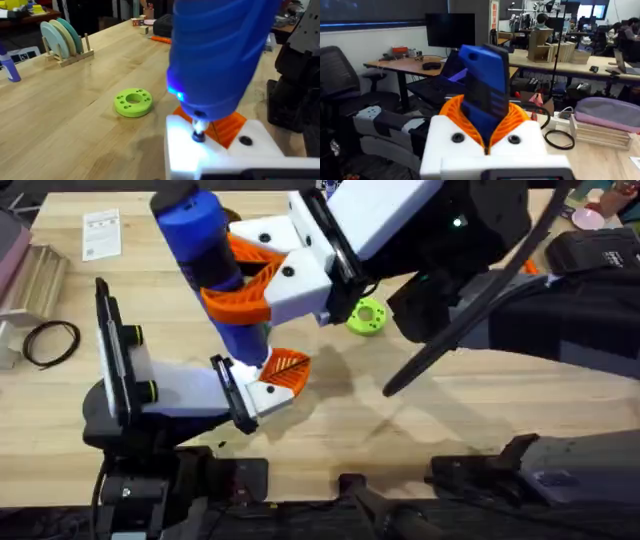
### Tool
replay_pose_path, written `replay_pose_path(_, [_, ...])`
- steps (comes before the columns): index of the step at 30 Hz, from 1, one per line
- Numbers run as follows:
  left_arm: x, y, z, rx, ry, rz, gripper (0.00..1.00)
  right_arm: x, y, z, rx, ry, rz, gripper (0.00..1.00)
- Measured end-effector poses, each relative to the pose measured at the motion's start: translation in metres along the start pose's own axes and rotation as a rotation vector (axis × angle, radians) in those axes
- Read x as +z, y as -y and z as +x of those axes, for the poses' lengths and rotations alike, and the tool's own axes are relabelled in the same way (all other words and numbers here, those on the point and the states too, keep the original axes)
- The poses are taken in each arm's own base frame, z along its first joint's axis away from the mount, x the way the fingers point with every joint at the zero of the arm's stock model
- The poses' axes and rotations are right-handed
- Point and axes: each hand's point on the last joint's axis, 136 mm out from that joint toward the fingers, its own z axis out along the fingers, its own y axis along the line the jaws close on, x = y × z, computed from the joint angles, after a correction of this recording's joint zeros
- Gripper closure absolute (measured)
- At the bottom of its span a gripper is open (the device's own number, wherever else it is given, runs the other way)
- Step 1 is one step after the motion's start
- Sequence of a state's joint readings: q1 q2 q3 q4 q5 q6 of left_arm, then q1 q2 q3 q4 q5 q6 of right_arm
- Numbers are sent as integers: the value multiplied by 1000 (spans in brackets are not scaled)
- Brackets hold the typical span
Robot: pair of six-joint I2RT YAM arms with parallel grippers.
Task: Pick up the gripper from the table and insert it into the empty holder that is missing its gripper. Then pick up a screw, insert it into the mounting hole, and use the screwdriver to tighten it. Finally, clean up the table by picking up the vegetable and placing it into the bucket.
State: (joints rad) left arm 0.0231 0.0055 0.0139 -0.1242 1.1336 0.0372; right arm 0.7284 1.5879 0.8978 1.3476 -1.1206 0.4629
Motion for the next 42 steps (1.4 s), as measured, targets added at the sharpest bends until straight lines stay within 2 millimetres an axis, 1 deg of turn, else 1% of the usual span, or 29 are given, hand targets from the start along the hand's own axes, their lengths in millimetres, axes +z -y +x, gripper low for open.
replay_pose_path(42, [0,0,0,-1,0,0,992,0,2,6,28,-12,4,982])
